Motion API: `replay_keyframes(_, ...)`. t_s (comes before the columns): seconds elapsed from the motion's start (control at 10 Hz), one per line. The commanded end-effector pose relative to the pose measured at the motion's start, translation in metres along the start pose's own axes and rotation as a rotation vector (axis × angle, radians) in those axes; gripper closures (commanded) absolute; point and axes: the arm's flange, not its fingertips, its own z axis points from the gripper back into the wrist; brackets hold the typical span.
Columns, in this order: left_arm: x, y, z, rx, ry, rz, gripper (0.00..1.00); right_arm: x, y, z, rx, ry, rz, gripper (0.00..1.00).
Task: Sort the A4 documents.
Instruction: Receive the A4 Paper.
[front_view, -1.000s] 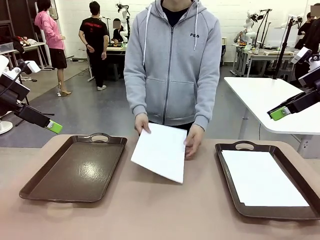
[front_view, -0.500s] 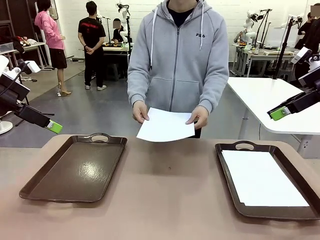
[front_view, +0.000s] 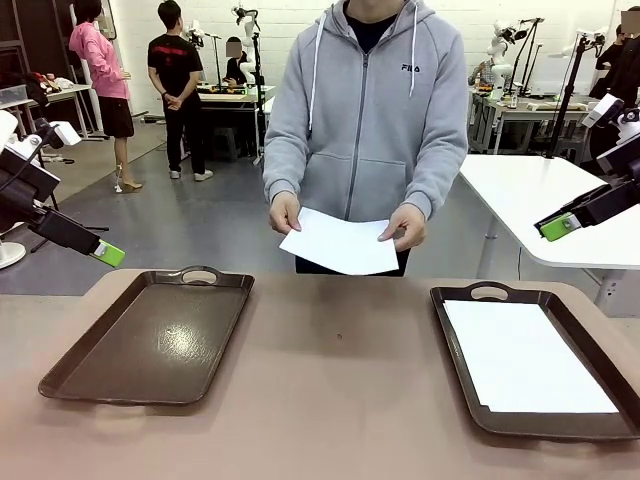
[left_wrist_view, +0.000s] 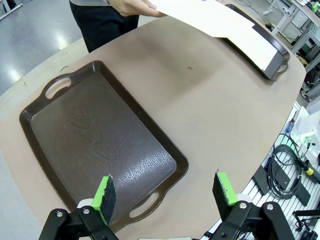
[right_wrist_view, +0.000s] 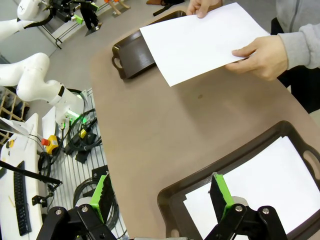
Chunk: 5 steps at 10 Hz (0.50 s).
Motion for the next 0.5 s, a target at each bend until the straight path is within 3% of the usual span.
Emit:
replay_keyframes(0.0, -0.0003, 0.0005, -0.0001, -0.007, -0.004, 0.001, 0.0, 0.0, -0.0004, -0.0002, 0.007, -0.003, 0.002, 0.0)
replay_keyframes(0.4, -0.0003, 0.0005, -0.0001, -0.007, -0.004, 0.001, 0.0, 0.0, -0.0004, -0.0002, 0.007, -0.003, 0.002, 0.0)
